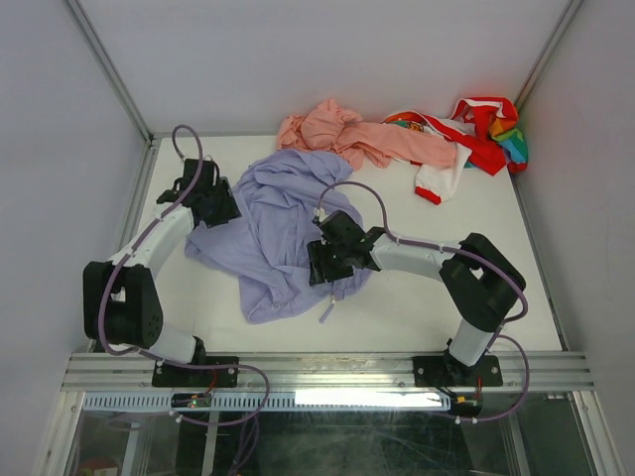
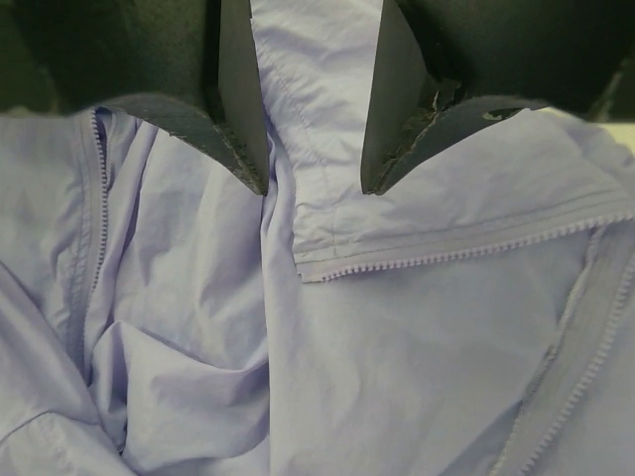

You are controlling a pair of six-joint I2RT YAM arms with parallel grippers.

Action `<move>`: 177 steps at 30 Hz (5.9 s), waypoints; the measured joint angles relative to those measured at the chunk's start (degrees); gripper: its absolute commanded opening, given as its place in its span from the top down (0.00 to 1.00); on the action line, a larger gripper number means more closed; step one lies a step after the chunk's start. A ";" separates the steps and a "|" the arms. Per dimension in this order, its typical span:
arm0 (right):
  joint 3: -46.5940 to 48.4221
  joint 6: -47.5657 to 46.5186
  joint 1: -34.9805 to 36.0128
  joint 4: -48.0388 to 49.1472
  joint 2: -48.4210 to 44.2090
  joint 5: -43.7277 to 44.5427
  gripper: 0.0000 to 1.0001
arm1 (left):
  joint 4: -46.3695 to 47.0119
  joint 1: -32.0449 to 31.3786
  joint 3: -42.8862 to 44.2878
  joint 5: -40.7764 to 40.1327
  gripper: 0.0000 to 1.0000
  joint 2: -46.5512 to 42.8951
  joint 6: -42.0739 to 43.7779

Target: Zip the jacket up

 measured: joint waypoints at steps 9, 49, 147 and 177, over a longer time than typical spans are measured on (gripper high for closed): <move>0.11 -0.04 0.00 0.00 0.09 -1.40 0.43 | -0.94 -4.57 5.57 -3.34 0.52 12.59 2.38; 0.63 -0.04 0.00 0.22 1.11 -1.88 0.44 | -1.62 -0.94 1.38 -10.58 0.51 14.67 5.14; -1.20 -6.25 -18.99 -5.51 -2.19 -2.89 0.42 | -0.92 1.68 11.28 -4.85 0.57 24.55 6.47; 0.76 -4.61 -2.05 -23.74 -1.55 9.88 0.55 | -3.50 -29.90 -8.96 10.71 0.49 -9.11 -10.93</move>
